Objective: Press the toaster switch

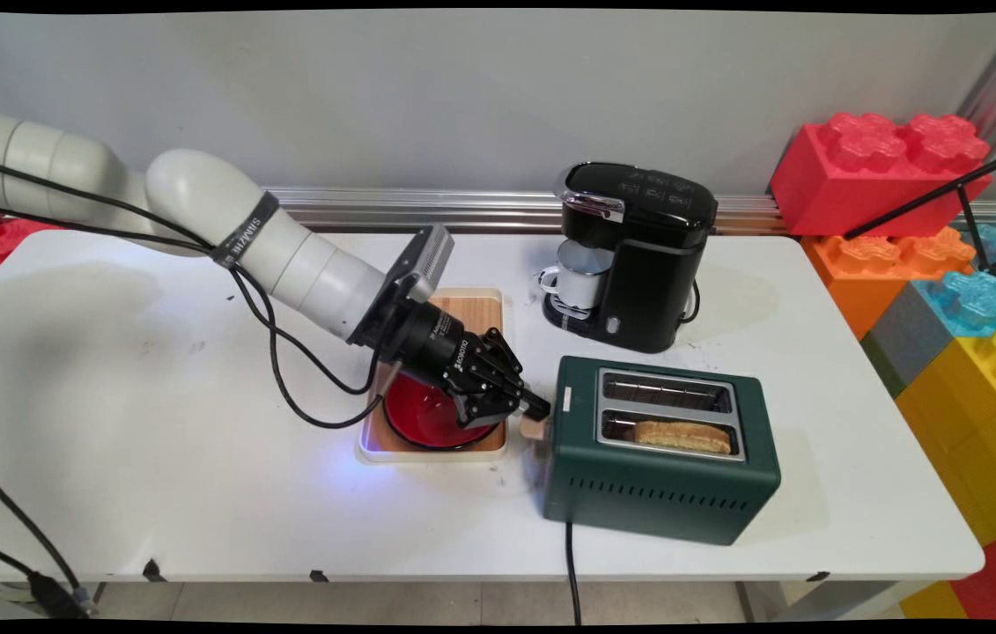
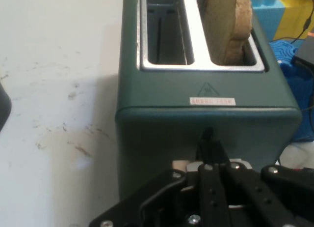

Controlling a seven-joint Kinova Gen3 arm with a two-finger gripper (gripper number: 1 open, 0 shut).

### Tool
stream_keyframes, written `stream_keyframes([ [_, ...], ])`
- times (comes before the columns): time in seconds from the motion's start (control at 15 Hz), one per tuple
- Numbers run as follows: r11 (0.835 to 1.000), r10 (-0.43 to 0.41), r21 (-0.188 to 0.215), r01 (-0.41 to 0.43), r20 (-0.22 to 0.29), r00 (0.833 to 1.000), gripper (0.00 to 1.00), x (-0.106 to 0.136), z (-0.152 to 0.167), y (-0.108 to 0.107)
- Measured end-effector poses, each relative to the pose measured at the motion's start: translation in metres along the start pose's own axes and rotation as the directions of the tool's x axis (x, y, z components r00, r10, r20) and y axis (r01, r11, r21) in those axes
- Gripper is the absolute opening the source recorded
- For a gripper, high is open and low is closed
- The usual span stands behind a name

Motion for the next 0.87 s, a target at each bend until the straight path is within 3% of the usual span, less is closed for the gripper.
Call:
stream_keyframes([
  [0.87,1.000,-0.014,0.010,0.014,0.020,1.000,0.00,-0.020,0.014,-0.005],
])
